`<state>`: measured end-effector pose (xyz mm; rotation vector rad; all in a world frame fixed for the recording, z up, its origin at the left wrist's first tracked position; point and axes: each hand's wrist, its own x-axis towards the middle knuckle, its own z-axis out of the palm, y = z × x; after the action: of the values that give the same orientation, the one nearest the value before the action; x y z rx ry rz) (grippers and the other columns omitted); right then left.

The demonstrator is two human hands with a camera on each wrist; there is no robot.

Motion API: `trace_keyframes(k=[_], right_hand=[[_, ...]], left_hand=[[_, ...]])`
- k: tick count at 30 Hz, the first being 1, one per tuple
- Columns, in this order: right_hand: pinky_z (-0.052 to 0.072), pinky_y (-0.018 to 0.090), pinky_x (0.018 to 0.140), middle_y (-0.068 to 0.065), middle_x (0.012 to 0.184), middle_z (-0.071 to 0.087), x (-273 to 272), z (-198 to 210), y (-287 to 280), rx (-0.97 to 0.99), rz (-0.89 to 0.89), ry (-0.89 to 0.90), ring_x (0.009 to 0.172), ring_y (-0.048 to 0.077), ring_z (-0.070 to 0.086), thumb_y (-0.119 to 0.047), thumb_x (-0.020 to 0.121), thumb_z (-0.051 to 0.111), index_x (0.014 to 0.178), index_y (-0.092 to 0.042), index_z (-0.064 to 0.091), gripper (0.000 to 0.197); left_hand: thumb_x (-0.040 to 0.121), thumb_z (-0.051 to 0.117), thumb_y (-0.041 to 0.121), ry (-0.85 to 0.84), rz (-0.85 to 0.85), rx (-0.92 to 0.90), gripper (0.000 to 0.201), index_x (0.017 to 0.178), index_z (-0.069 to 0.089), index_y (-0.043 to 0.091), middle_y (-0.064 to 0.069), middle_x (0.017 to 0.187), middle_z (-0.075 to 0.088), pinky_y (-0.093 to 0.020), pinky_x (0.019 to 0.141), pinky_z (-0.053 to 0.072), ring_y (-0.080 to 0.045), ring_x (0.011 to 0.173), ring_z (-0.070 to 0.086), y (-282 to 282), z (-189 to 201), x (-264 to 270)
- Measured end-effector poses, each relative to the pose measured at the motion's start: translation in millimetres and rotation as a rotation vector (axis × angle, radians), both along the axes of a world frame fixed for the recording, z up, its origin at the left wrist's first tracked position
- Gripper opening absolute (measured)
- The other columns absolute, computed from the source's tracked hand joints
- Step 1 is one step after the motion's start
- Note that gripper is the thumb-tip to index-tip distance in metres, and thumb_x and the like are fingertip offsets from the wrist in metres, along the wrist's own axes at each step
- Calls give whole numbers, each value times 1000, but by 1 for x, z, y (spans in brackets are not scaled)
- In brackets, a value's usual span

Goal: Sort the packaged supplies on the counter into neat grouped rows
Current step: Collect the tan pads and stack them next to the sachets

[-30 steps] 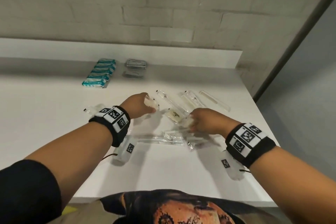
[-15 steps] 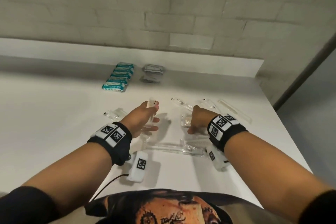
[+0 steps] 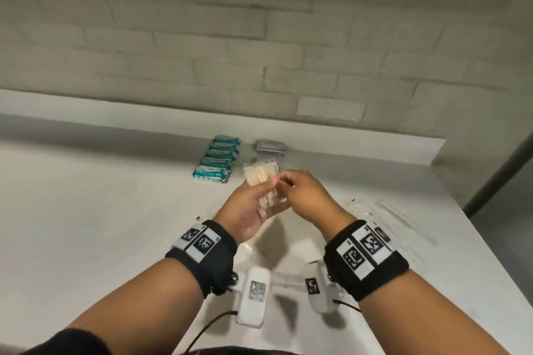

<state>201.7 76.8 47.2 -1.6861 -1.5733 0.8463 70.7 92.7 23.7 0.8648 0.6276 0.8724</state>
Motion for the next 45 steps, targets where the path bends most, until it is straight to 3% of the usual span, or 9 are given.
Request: trace_keyframes(k=[4, 14, 18, 21, 24, 27, 33, 38, 45], right_hand=[[41, 5, 53, -3, 77, 65, 2, 6, -7, 108, -65, 291, 58, -3, 58, -9, 90, 63, 96, -14, 67, 9], [40, 19, 54, -1, 62, 61, 6, 9, -17, 133, -146, 552, 51, 8, 52, -5, 79, 74, 71, -12, 60, 17], [41, 13, 69, -9, 74, 52, 16, 11, -13, 435, -98, 182, 67, -1, 50, -1, 76, 75, 66, -21, 61, 26], [40, 24, 88, -22, 89, 49, 26, 5, -10, 526, 121, -349, 95, 7, 50, -7, 77, 74, 74, -24, 72, 18], [42, 11, 88, -18, 108, 55, 30, 8, -13, 367, 132, -112, 102, 4, 54, -2, 88, 64, 90, -19, 76, 21], [48, 13, 68, -6, 95, 64, 29, 22, -10, 215, 10, 223, 80, 9, 59, -8, 89, 64, 105, -21, 68, 21], [41, 27, 57, 2, 66, 62, 26, 38, -3, 14, 88, 34, 59, 11, 52, -9, 79, 75, 71, -16, 68, 13], [40, 20, 52, -3, 68, 61, 34, 36, 7, 29, 47, -340, 58, 9, 52, -16, 85, 67, 70, -20, 60, 18], [47, 27, 66, 1, 81, 63, 39, 4, 22, -171, 159, -398, 66, 13, 55, -9, 88, 63, 75, -20, 60, 17]], left_hand=[[90, 60, 9, -19, 60, -11, 33, 123, 60, 3, -18, 113, 67, -34, 75, 59, -27, 98, 68, 5, 0, -13], [79, 69, 32, -40, 70, -60, 36, 110, 68, 14, -4, 98, 69, -22, 58, 52, -14, 84, 63, 7, -1, -12], [88, 58, 51, -26, 57, -213, 50, 115, 65, 11, -11, 94, 66, -21, 50, 52, -14, 66, 61, 9, -1, -14], [86, 68, 22, -3, 19, -165, 22, 105, 66, 10, -7, 87, 68, -22, 55, 50, -14, 64, 62, 11, 1, -18], [83, 66, 0, 91, 94, 9, 26, 107, 63, 10, -6, 85, 69, -27, 63, 48, -18, 71, 66, 13, 4, -18], [81, 68, -3, 214, 142, 152, 33, 110, 61, 12, -4, 89, 69, -26, 63, 49, -19, 78, 66, 10, 7, -16], [73, 75, 0, 336, 109, 265, 48, 117, 59, 8, -6, 93, 68, -29, 66, 49, -18, 81, 64, 7, 5, -15], [82, 71, 6, 268, 122, 175, 38, 118, 57, 10, -4, 98, 66, -26, 67, 53, -15, 83, 63, 5, 1, -23], [93, 46, -1, -54, 190, -143, 25, 117, 53, -4, -16, 106, 62, -38, 81, 58, -34, 95, 67, 8, -6, -40]])
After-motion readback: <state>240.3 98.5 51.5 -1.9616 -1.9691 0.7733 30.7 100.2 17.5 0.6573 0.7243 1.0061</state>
